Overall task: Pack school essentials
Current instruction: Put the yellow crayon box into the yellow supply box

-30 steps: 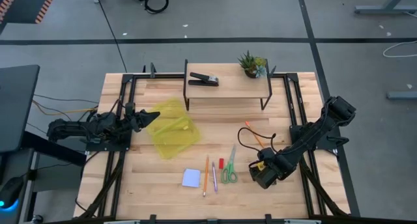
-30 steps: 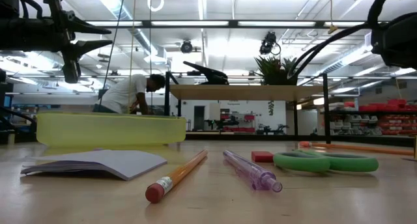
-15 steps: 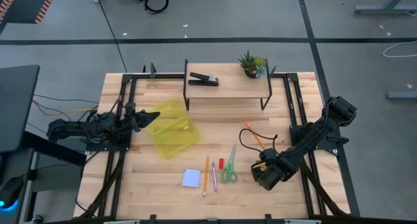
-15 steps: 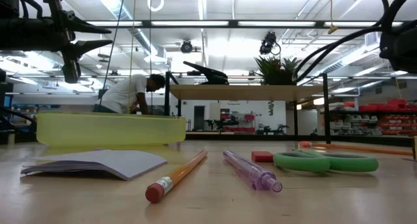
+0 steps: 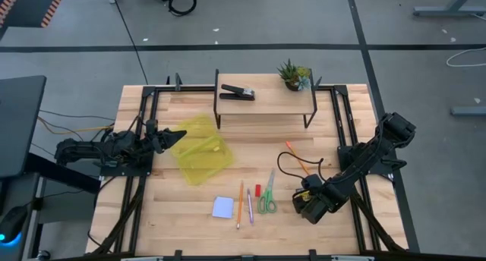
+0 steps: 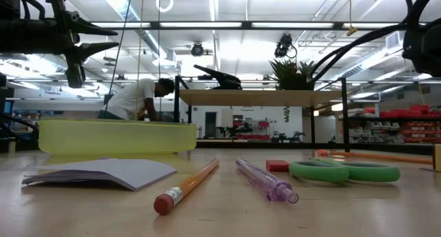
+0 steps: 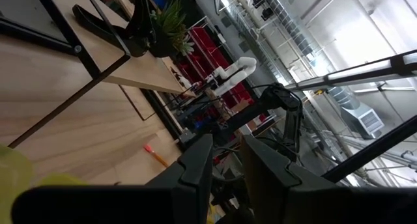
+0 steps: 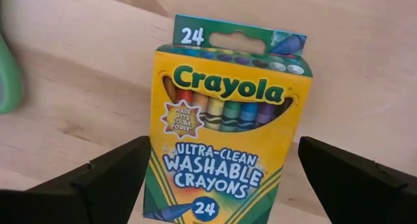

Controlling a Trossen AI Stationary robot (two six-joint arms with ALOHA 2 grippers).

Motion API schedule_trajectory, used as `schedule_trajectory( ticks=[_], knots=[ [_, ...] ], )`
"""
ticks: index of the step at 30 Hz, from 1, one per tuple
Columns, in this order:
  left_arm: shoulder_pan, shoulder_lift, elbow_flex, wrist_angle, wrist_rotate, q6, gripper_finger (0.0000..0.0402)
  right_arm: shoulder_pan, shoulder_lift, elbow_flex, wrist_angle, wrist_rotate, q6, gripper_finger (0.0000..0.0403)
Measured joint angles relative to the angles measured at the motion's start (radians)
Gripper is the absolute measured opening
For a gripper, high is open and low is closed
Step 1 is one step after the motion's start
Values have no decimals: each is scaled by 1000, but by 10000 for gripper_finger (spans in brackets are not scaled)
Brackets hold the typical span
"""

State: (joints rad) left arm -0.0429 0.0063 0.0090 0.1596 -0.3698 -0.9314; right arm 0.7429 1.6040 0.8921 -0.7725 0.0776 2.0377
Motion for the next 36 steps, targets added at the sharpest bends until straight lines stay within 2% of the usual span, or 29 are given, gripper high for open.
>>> schedule_trajectory(
  ticks=[9,21,32,36],
  knots=[
    [0,0,0,0,0,0,86,-1,-27,10,-1,9,-56,400],
    [0,0,0,-1,0,0,91,0,-28,-26,29,31,-18,400],
    [0,0,0,-1,0,1,94,-1,-28,-27,65,34,-76,400],
    [0,0,0,-1,0,1,94,-1,-28,-27,65,65,-106,400]
  ],
)
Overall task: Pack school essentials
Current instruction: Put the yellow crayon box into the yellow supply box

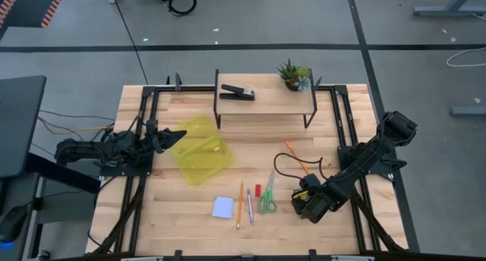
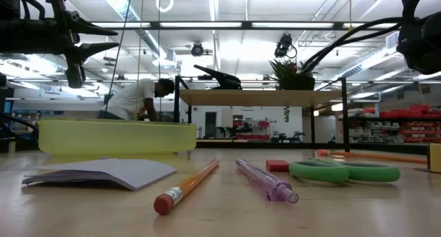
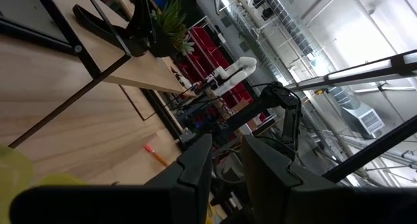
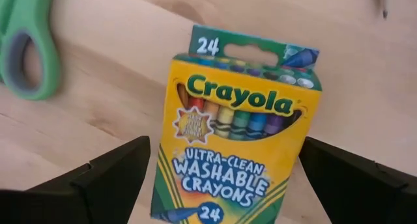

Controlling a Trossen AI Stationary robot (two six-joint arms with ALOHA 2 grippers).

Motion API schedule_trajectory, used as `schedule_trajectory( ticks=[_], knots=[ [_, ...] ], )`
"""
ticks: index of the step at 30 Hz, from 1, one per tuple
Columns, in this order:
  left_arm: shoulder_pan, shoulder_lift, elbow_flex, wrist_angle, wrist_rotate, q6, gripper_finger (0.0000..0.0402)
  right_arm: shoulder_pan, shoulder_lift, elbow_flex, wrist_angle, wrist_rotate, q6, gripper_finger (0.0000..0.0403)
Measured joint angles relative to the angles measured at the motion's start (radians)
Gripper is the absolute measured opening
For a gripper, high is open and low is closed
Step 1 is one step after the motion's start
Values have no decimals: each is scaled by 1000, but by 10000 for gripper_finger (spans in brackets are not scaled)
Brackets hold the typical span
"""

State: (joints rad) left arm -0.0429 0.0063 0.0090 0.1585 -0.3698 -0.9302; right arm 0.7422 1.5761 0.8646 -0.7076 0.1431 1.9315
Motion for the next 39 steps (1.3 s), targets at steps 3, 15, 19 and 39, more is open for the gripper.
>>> schedule_trajectory(
  ticks=[3,15,19,39],
  knots=[
    [0,0,0,0,0,0,94,0,0,0,0,23,-9,400],
    [0,0,0,-9,0,1,94,-4,27,0,-14,6,-21,400],
    [0,0,0,-8,0,-1,91,-13,27,0,-14,14,-43,400],
    [0,0,0,-8,0,0,88,-14,27,23,-16,-147,-75,400]
  ],
)
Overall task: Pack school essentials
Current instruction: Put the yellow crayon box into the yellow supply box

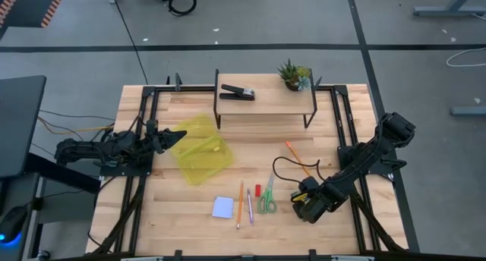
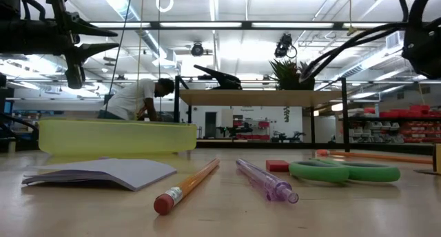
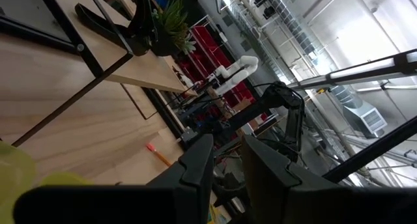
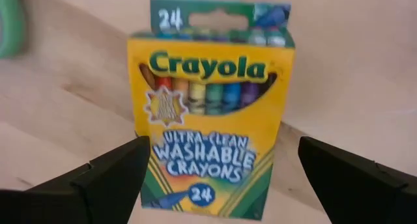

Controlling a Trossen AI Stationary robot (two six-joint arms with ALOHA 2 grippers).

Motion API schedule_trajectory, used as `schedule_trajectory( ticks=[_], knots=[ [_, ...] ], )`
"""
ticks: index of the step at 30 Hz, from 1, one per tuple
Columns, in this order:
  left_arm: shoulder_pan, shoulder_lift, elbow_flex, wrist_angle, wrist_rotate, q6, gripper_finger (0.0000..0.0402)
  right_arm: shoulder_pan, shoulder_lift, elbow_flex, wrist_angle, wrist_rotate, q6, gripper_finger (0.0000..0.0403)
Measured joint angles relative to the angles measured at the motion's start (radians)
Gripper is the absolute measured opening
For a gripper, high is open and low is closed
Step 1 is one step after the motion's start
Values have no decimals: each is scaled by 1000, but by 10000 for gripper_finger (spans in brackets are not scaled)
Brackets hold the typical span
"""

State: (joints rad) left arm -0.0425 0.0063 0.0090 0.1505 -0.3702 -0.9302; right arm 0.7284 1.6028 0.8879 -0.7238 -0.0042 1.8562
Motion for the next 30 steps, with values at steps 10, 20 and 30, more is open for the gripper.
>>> schedule_trajectory(
  ticks=[10,20,30],
  knots=[
    [0,0,0,0,0,-1,86,-26,-4,1,82,-96,-28,400],
    [0,0,0,0,0,-1,91,-62,-4,2,87,-134,2,400],
    [0,0,0,0,0,-2,88,-78,-4,2,87,-123,-1,400]
  ],
)
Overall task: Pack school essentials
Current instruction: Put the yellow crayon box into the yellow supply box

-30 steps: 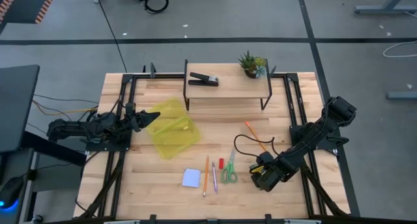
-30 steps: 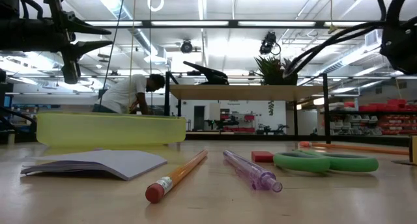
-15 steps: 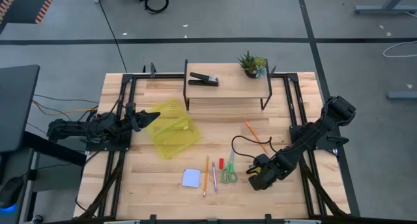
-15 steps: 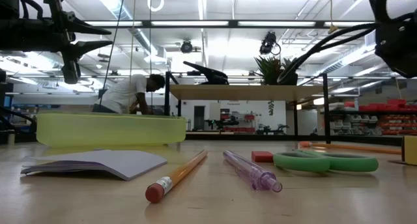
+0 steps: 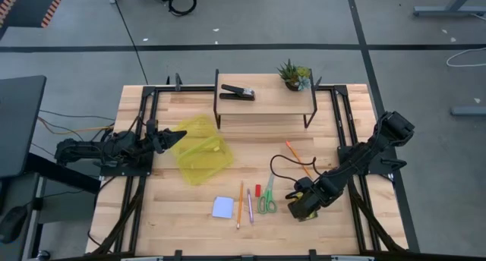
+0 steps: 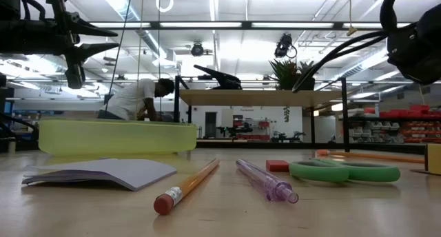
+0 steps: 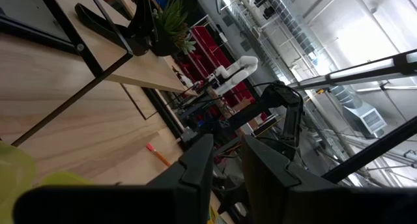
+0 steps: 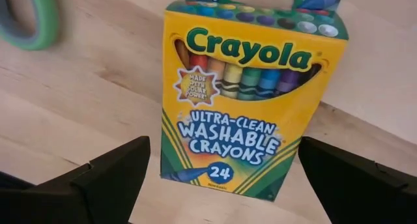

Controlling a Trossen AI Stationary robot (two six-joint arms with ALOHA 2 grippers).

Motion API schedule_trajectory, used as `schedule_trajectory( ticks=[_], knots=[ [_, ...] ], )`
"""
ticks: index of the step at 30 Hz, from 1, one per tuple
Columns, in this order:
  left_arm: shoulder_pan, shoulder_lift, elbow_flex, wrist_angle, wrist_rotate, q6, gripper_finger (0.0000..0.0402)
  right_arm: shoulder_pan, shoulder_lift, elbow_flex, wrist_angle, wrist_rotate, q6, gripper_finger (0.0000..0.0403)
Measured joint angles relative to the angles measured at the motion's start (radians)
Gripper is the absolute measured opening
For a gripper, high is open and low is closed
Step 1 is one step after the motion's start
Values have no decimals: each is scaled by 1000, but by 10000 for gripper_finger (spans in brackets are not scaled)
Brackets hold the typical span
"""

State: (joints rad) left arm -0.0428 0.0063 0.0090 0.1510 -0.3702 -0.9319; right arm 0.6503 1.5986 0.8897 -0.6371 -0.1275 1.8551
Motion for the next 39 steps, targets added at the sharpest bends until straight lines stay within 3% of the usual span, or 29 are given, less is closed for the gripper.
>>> schedule_trajectory(
  ticks=[39],
  knots=[
    [0,0,0,0,0,1,91,-21,-1,4,-26,65,4,400]
  ],
)
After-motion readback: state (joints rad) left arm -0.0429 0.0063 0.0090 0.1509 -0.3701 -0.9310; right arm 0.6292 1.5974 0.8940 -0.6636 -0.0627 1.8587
